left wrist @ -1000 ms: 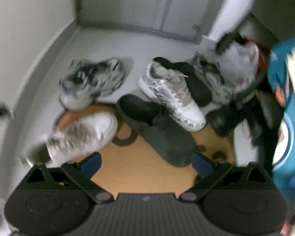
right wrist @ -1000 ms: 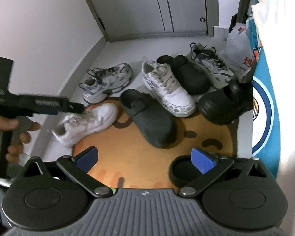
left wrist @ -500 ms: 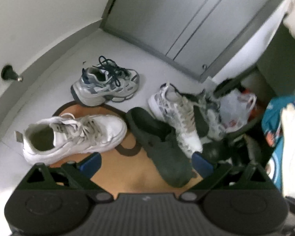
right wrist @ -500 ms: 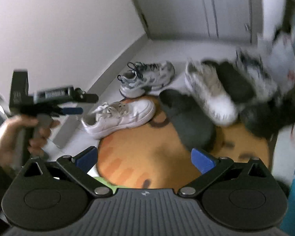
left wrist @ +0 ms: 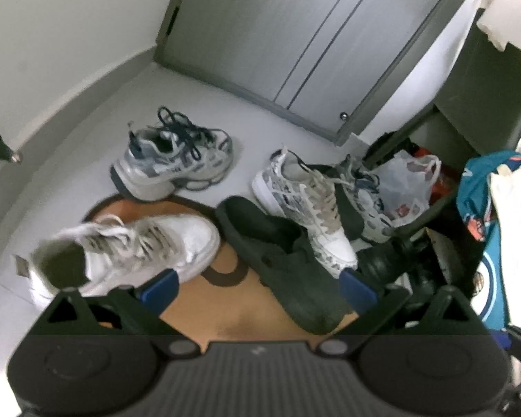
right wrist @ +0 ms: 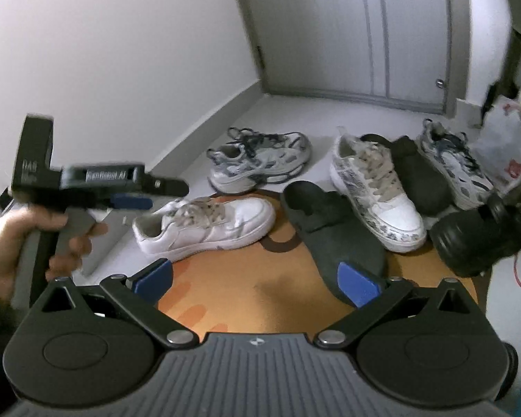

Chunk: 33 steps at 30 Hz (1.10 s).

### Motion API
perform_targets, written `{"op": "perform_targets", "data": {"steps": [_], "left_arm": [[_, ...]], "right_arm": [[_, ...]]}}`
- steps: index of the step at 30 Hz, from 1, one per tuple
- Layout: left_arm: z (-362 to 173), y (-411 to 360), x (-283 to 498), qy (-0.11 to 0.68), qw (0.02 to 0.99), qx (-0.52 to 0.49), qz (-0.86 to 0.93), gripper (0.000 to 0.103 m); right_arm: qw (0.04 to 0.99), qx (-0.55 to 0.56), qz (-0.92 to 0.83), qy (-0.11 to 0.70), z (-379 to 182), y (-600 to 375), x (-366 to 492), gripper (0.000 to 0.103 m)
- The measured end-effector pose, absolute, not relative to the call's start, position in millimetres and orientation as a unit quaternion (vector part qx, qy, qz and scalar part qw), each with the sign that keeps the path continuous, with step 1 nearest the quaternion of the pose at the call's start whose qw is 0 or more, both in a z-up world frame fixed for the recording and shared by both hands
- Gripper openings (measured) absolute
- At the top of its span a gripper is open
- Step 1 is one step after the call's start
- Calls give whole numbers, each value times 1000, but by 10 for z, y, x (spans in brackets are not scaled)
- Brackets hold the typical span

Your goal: Organize scattered shoes

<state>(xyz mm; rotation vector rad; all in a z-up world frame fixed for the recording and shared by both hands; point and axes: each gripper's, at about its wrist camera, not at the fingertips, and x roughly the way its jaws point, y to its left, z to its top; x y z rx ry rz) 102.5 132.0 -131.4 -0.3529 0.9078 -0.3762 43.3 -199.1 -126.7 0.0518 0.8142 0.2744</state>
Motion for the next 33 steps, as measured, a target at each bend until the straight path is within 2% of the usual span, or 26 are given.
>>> {"op": "perform_targets", "data": {"steps": [7, 8, 11, 12, 33], "left_arm": [[-1573, 1412, 1040, 442, 858, -192, -179, 100], [-1609, 1429, 1042, 443, 857, -195, -178, 99], [-1666, 1457, 1057, 446, 857, -192, -172, 99], [-1683, 1465, 1063, 447, 857, -191, -169, 99], [-1961, 1715, 1163, 475, 850, -205, -101, 97]], "right_arm": [[903, 10, 105, 416, -1553, -1940, 533, 100], [901, 18, 105, 421, -1621, -1946, 563, 93], [896, 29, 95, 433, -1829, -1955, 659, 80], [895, 31, 90, 436, -1898, -1957, 691, 79], [855, -17, 1, 519, -2928, -2229, 1546, 78]]}}
